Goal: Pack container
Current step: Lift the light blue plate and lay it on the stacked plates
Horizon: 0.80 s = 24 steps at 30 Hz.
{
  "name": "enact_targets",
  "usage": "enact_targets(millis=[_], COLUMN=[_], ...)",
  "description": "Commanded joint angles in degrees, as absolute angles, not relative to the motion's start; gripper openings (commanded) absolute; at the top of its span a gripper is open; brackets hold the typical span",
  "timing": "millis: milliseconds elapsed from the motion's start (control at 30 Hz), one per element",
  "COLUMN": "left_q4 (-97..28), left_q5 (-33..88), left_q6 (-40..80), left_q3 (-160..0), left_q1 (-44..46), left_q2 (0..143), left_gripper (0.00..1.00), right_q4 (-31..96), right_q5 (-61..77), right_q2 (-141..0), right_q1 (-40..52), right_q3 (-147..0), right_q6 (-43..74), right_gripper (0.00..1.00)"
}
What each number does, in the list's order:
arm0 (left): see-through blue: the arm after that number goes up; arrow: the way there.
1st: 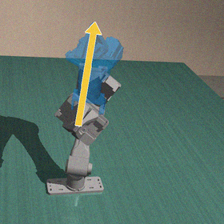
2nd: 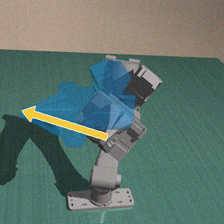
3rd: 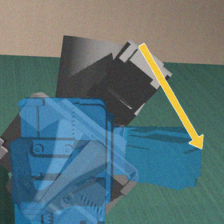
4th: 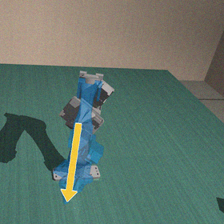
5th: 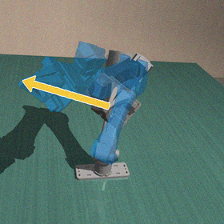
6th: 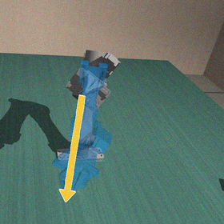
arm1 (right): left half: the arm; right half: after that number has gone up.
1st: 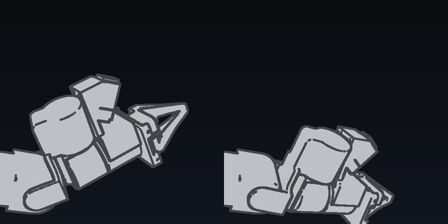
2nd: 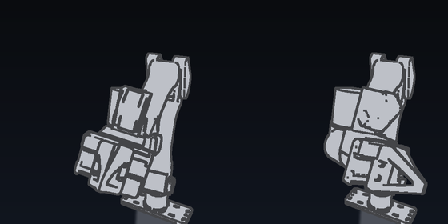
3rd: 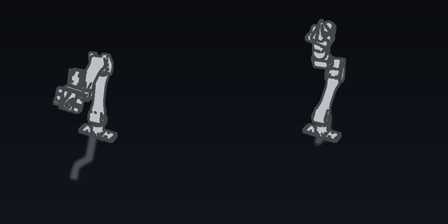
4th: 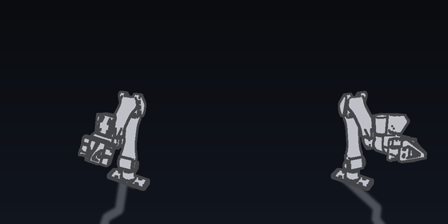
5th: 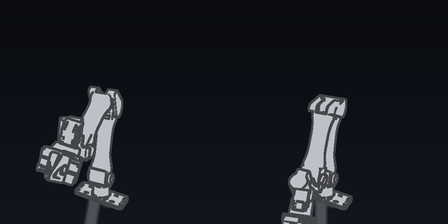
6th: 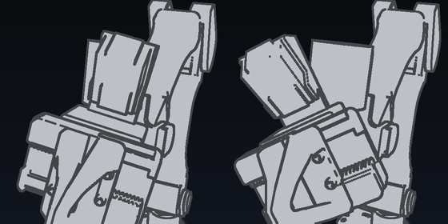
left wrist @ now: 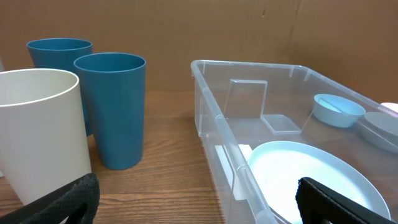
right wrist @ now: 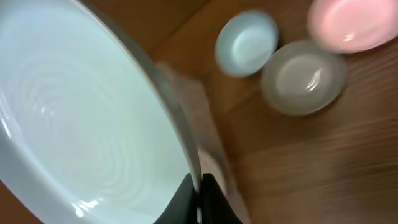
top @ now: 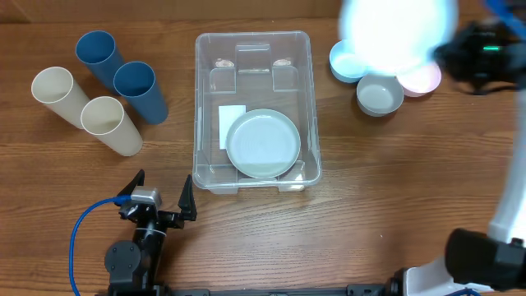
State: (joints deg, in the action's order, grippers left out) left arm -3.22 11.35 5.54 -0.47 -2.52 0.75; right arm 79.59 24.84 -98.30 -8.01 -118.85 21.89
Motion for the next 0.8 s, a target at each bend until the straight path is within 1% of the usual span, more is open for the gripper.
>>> enact_targets(millis=[0, 100, 133, 200, 267, 333, 500, 633, 767], left_q4=[-3.2, -3.2, -3.2, -3.2, -3.2, -3.2, -3.2, -3.2, -3.2], left_q5=[11.4, 11.4, 11.4, 11.4, 11.4, 11.4, 11.4, 11.4, 11.4], left_q6=[4.7, 4.7, 4.7, 4.7, 4.7, 4.7, 4.7, 4.7, 4.7], left_q3=[-0.3, -0.3, -0.3, -0.3, -0.3, -0.3, -0.3, -0.3, -0.3], left_q1=[-3.0, -3.0, -3.0, -3.0, -3.0, -3.0, -3.0, -3.0, -3.0], left_q2=[0.5, 0.5, 0.5, 0.5, 0.5, 0.5, 0.5, 0.5, 0.5], left_gripper=[1.0, 1.0, 1.0, 1.0, 1.0, 1.0, 1.0, 1.0, 1.0], right_q4=[81.1, 81.3, 80.3, 77.9, 74.9, 69.3, 58.9, 53.0, 49.1], right_q5=[14.2, 5.1, 3.4, 3.4, 3.5, 4.1, 5.5, 7.8, 7.7], right_q2=[-97.8, -98.1, -98.1, -98.1, -98.1, -98.1, -98.1, -98.2, -98.2], right_q1=[8.0, 18.4, 22.0, 24.4, 25.3, 25.3, 25.5, 25.6, 27.1], right_q3=[-118.1, -114.2, -110.8, -105.6, -100.3, -92.3, -81.2, -75.2, -72.3], right_q6=[19.3, 21.2, 21.4, 21.5, 22.1, 22.7, 22.5, 22.5, 22.4], right_gripper=[0.04, 0.04, 0.04, 0.04, 0.04, 0.04, 0.04, 0.04, 0.04])
